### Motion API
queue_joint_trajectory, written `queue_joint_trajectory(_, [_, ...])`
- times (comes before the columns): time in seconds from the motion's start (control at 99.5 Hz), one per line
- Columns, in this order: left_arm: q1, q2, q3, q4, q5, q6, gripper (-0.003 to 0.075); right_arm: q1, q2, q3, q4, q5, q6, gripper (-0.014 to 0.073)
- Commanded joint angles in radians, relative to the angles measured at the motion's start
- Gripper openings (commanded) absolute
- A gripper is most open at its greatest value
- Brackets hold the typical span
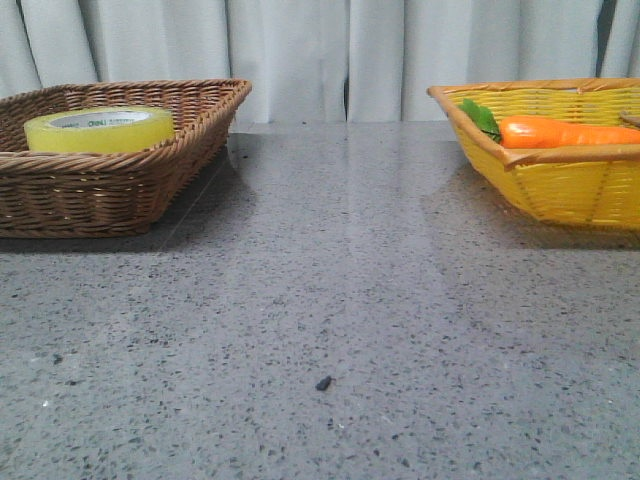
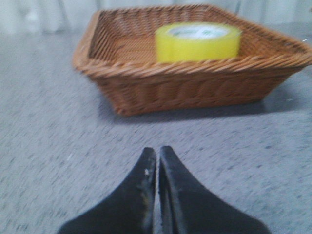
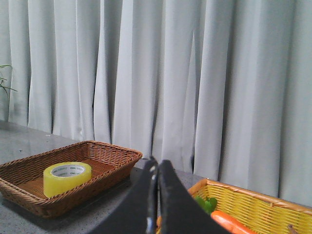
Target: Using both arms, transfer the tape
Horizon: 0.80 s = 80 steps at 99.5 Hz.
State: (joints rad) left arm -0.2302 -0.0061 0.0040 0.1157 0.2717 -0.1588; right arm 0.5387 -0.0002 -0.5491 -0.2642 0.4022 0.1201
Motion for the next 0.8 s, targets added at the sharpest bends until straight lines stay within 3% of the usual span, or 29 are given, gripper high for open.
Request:
queue_joint_trajectory(0.0, [0.036,-0.028,0.008,-0.021,0.007,-0.004,-0.0021,-0.007,0.016,-0.021,-0.017,-0.078,-0.009,-0.0069])
queue_joint_trajectory(0.794, [0.051,-0.03,0.008,-0.027,0.007,-0.004,-0.0021,-0.007,0.016,-0.021,-0.017,-0.078,-0.009,-0.0069])
